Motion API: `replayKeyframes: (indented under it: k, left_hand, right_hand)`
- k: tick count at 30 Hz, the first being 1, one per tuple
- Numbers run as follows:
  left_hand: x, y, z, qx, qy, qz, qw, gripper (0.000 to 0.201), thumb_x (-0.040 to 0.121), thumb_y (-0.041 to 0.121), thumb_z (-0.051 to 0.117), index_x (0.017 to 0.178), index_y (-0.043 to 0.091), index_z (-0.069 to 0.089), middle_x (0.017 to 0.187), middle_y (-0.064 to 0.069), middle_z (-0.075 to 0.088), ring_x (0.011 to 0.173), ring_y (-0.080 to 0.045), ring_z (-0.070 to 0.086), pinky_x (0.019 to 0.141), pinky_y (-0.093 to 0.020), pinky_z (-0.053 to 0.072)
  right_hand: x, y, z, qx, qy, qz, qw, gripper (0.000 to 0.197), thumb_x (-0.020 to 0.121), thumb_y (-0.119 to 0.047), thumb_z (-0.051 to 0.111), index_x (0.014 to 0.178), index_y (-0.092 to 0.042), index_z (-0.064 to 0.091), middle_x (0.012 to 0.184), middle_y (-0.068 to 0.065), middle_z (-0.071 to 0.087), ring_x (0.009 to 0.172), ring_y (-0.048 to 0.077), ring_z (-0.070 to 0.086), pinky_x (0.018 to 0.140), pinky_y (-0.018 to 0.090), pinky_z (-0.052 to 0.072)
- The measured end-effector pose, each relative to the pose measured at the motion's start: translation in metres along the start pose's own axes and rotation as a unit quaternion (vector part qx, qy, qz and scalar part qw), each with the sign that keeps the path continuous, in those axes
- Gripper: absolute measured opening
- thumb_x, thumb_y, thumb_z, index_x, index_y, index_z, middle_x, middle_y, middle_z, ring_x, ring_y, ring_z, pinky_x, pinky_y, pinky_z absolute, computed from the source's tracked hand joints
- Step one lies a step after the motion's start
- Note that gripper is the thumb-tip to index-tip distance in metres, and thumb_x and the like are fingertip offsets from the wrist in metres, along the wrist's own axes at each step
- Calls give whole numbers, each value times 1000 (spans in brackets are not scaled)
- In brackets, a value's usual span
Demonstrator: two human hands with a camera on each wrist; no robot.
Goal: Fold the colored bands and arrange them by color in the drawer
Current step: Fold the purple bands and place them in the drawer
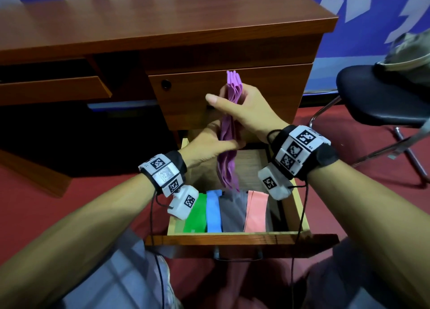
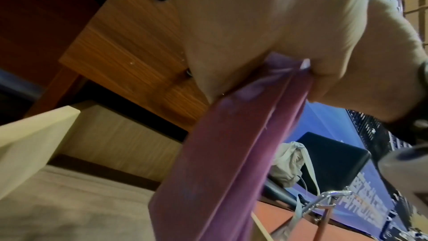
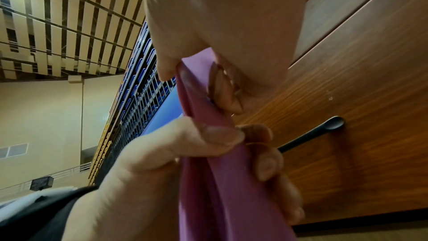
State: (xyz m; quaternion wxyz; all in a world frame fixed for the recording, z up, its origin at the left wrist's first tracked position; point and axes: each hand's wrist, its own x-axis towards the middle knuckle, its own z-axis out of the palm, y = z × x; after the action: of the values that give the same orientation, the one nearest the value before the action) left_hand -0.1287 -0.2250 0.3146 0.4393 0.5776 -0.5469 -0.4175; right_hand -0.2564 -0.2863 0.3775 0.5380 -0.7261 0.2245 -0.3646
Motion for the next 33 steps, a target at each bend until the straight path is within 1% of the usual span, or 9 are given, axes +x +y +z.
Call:
replayKeyframes:
  k: [6, 10, 14, 17, 21, 24, 27, 30, 33]
  left_hand:
    - [-4, -10, 11, 33, -12, -26, 999, 80, 67, 35, 77, 136, 15, 40, 125, -8, 62, 113, -16, 60, 100, -30, 48]
    - [-7, -27, 15, 111, -32, -55, 992, 72, 60, 39, 71, 122, 14, 46, 106, -1, 62, 97, -17, 60, 86, -26, 50]
    - [-14, -38, 15, 103, -22, -48, 993, 67, 70, 28, 66, 133, 14, 49, 112, 4, 63, 104, -16, 60, 101, -32, 46]
    - [-20, -37, 16, 93, -32, -63, 993, 49, 85, 17, 71, 126, 20, 45, 103, 13, 60, 80, -13, 61, 78, -30, 53]
    - [-19, -47, 12, 162, -29, -87, 982, 26, 83, 21, 59, 108, 23, 52, 90, -9, 67, 64, -25, 66, 66, -41, 57]
    - [-17, -51, 8, 167, -22, -100, 981, 5, 93, 18, 52, 98, 19, 52, 65, -8, 53, 42, -20, 51, 51, -41, 47]
    - [-14, -54, 0, 214, -11, -101, 972, 22, 88, 41, 60, 98, 23, 51, 68, -1, 58, 54, -20, 56, 61, -42, 52]
    - [-16, -53, -3, 321, -32, -87, 943, 49, 81, 58, 69, 101, 22, 43, 95, -3, 64, 88, -27, 65, 81, -43, 54]
    - [-17, -51, -5, 333, -47, -113, 935, 64, 77, 78, 65, 98, 23, 39, 92, 3, 56, 84, -21, 59, 70, -37, 44]
  right_hand:
    - [2, -7, -2, 9, 91, 32, 995, 43, 84, -48, 74, 83, -13, 51, 75, 10, 43, 58, 15, 40, 54, 16, 38]
    - [5, -14, -11, 24, 142, 45, 988, 52, 78, -60, 74, 71, -17, 45, 68, 10, 39, 60, 19, 36, 61, 28, 35]
    - [8, -10, -19, 3, 143, 58, 988, 36, 81, -45, 78, 68, -29, 48, 61, -12, 46, 55, 3, 43, 64, 21, 39]
    - [13, -4, -19, 4, 185, 76, 980, 22, 87, -28, 68, 73, -18, 53, 62, -3, 50, 57, 11, 47, 61, 26, 39]
    - [16, -2, -24, 79, 241, 136, 958, 19, 96, -28, 52, 80, -17, 51, 56, -2, 48, 49, 13, 45, 58, 26, 36]
    - [17, 2, -31, 108, 255, 150, 949, 26, 99, -29, 47, 74, -19, 51, 58, -1, 52, 49, 14, 47, 56, 25, 37]
    - [16, 6, -38, 151, 265, 150, 941, 26, 99, -24, 43, 74, -19, 51, 59, 0, 52, 46, 12, 45, 47, 20, 32]
    - [14, 8, -44, 163, 268, 150, 938, 24, 98, -21, 41, 80, -18, 57, 64, 1, 61, 47, 13, 49, 43, 18, 31]
    - [18, 15, -48, 136, 276, 138, 942, 26, 97, -19, 41, 78, -17, 59, 73, 7, 70, 56, 15, 59, 53, 22, 42]
